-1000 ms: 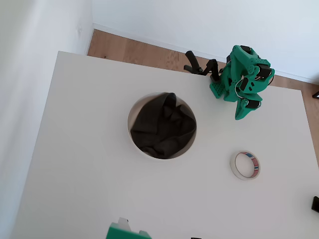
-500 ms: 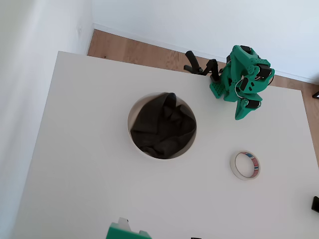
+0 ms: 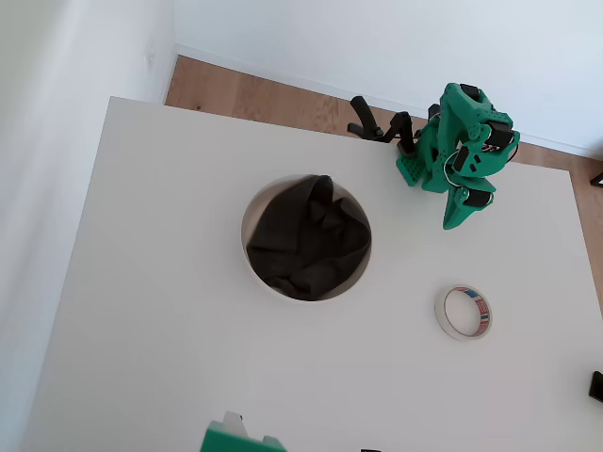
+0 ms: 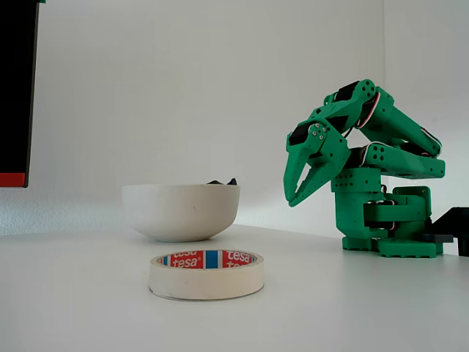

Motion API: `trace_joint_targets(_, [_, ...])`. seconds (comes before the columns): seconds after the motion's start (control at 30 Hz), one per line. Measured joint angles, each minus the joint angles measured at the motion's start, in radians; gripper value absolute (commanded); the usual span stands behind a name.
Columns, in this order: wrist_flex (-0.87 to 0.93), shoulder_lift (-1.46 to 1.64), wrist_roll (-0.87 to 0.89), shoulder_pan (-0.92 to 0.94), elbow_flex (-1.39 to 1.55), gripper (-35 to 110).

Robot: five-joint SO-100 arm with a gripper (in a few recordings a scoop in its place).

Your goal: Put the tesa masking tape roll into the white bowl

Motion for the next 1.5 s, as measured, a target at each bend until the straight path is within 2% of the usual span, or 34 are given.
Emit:
trace_joint_targets(0.07, [-0.046,-0.155,0.002,0.002,-0.078,-7])
trace_joint_targets(0.17, [-0.123,-0.420,0.011,0.006,-0.202,6])
trace_joint_targets(0.37, [-0.296,-0.744,0.026,-0.032,-0.313,9])
trace_joint_targets(0.7, [-0.420,-1.267,0.061,-0.112,-0.549,17])
trace_joint_targets(0.9, [-0.462,-1.401,0.091,-0.158,-0.614,19])
trace_joint_targets(1.5, [-0.485,-1.494,0.135,-0.229,-0.669,21])
